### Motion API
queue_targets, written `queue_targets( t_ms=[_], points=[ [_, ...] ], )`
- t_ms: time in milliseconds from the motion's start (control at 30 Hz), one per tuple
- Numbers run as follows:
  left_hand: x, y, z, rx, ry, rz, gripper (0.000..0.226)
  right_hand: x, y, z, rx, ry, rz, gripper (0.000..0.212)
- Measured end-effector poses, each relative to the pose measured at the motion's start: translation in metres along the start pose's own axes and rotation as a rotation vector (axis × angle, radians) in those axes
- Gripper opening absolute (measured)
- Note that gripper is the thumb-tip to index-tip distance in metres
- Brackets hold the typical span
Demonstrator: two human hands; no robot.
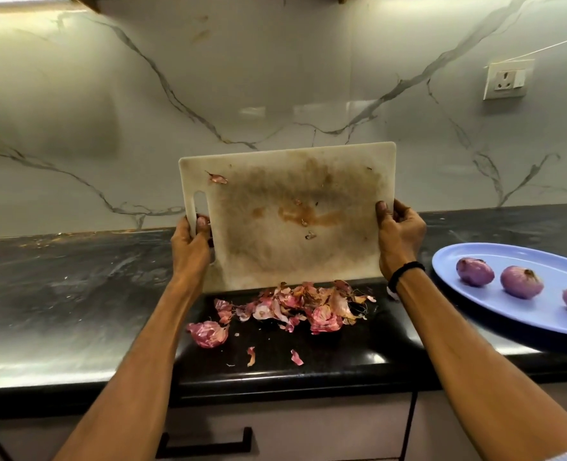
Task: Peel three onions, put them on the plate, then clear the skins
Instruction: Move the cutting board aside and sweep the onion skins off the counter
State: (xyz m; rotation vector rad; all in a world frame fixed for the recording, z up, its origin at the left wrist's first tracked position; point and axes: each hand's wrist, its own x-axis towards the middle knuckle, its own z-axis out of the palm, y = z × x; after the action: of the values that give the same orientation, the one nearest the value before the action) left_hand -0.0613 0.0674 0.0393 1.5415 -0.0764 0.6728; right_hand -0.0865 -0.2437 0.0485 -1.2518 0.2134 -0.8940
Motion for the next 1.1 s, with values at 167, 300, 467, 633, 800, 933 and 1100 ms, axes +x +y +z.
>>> queue_targets(
  t_ms=[167,300,467,633,800,933,1100],
  points=[
    [0.0,-0.006,0.001,0.014,0.023,0.049,0.016,0.001,0.005,-0.001,0.003,0.004,-0.022,0.039],
    [0.0,-0.006,0.003,0.018,0.019,0.124,0.013,0.002,0.007,-0.001,0.0,0.055,-0.057,0.035],
    [0.001,-0.009,0.004,0.032,0.012,0.116,0.014,0.004,0.008,-0.002,-0.066,0.039,-0.055,0.036],
    [0.003,-0.011,0.006,0.05,-0.001,0.139,0.009,0.0,0.007,0.002,-0.128,0.113,-0.126,0.035],
    [0.004,-0.009,0.003,0.014,0.01,0.152,0.012,-0.006,0.003,0.002,-0.121,0.143,-0.234,0.033],
    [0.006,-0.013,-0.001,0.051,0.033,0.148,0.01,-0.007,0.006,0.003,-0.164,0.127,-0.21,0.035],
    [0.006,-0.014,-0.004,0.083,0.045,0.123,0.011,-0.008,0.008,0.002,-0.233,0.104,-0.239,0.032]
  ],
)
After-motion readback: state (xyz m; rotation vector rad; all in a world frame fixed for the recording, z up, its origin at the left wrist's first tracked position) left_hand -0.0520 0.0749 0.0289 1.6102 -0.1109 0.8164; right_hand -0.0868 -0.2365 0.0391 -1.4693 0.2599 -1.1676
